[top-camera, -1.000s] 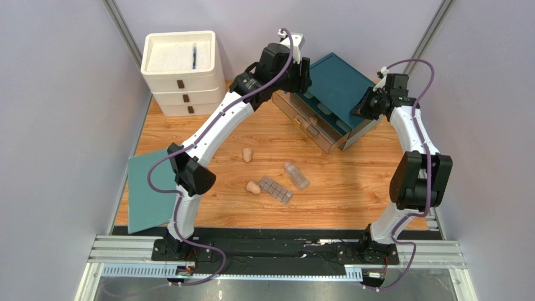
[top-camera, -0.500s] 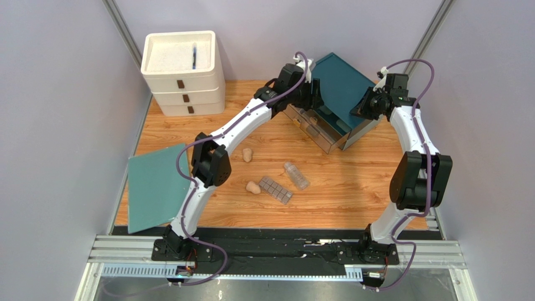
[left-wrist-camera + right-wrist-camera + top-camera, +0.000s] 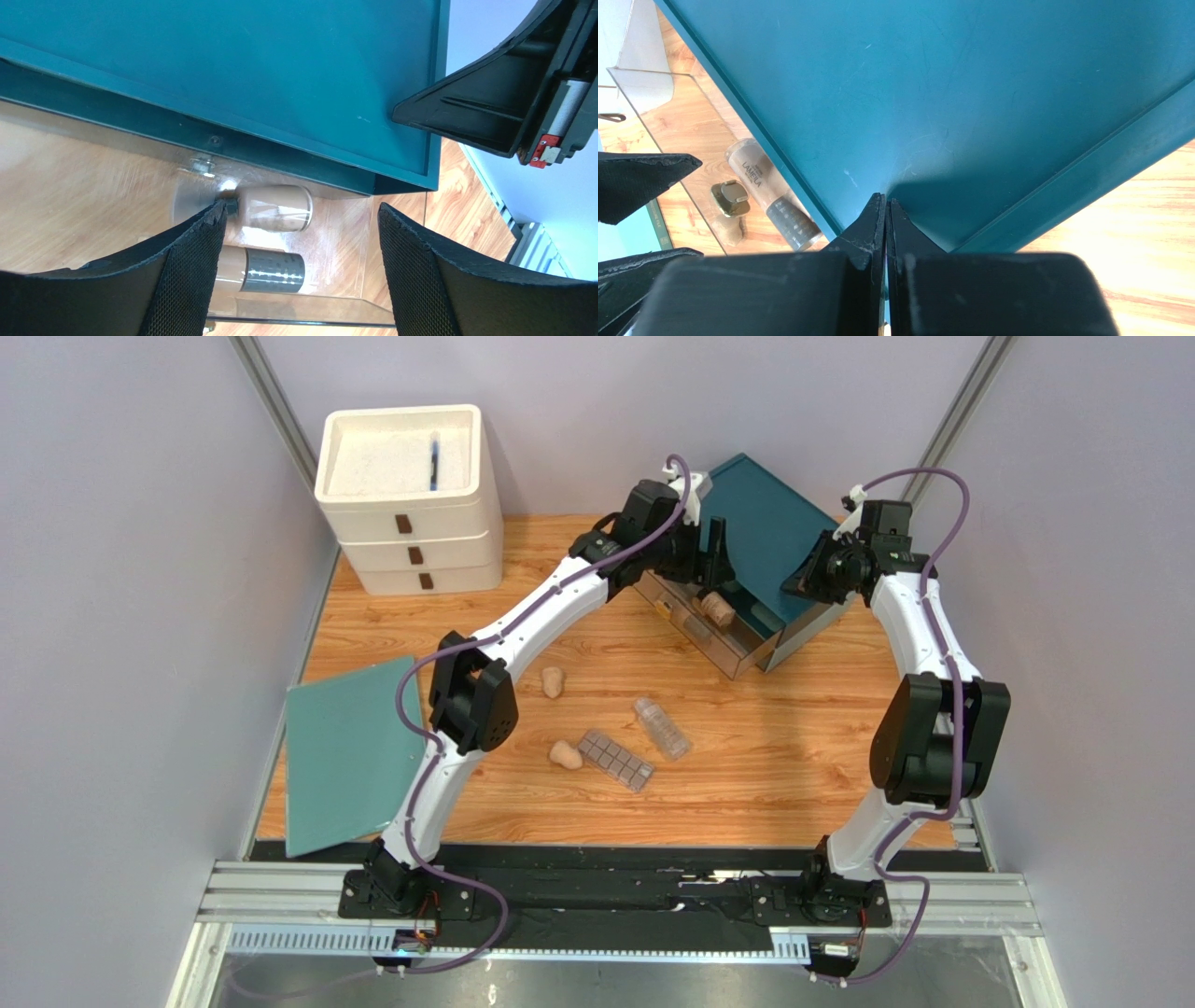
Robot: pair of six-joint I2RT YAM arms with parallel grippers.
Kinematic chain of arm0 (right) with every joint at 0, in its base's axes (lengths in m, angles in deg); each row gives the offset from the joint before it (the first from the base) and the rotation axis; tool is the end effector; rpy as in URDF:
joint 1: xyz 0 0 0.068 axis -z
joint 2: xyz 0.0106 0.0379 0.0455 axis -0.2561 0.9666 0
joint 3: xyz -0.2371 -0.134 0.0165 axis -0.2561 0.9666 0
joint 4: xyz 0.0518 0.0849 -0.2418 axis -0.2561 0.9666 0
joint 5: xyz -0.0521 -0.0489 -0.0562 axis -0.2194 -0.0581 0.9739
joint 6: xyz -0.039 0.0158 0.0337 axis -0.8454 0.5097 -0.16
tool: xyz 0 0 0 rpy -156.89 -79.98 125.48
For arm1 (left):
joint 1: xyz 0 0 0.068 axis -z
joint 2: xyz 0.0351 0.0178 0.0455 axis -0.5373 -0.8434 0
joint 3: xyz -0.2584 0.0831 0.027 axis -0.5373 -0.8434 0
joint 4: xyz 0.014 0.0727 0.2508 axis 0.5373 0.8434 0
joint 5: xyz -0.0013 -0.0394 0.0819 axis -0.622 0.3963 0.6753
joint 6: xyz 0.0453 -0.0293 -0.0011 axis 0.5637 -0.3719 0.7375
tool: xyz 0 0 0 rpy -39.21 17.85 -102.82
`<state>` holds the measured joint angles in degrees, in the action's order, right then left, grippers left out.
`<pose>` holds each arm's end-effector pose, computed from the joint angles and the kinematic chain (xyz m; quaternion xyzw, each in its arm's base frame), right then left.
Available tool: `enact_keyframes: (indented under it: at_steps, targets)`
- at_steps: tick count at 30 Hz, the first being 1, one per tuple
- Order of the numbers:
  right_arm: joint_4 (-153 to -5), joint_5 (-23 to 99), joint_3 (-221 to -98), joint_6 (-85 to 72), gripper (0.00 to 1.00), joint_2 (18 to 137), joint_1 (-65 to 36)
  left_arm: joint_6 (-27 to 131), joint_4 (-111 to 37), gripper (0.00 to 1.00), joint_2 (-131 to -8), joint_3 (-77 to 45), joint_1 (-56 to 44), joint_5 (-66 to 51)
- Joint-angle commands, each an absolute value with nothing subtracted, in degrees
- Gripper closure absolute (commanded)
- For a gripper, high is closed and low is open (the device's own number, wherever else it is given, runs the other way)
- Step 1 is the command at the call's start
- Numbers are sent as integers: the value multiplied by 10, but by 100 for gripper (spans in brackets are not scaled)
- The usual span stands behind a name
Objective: Organize the makeup
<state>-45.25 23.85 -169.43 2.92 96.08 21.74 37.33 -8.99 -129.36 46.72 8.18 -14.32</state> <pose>0.3866 -0.0338 0.2933 0.1199 0.9128 0.2009 0.3346 0.4111 -0.3654 0.3108 0.1732 0.8263 -0.3816 0.3764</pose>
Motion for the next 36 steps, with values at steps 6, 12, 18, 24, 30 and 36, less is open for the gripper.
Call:
enact_keyframes:
  at_steps: [6, 12, 18, 24, 30, 36]
  targets:
    - [-371, 258, -1670, 15, 100, 990, 210, 425, -83, 7, -1231, 481, 81, -170]
    - [-374, 253, -1670, 19, 100, 988, 210, 494, -42, 6, -1124, 370, 81, -170]
    - [-379, 250, -1668, 22, 100, 990, 210, 455, 70, 8, -1042, 260, 82, -137]
    - [-383, 248, -1667, 26, 100, 992, 210, 296, 120, 12, -981, 152, 81, -151]
    - [-388, 245, -1663, 29, 100, 987, 209, 194, 217, 13, -1020, 162, 81, -156]
    - [-398, 242, -1648, 32, 100, 975, 209, 90, 318, 13, -1116, 203, 78, -206]
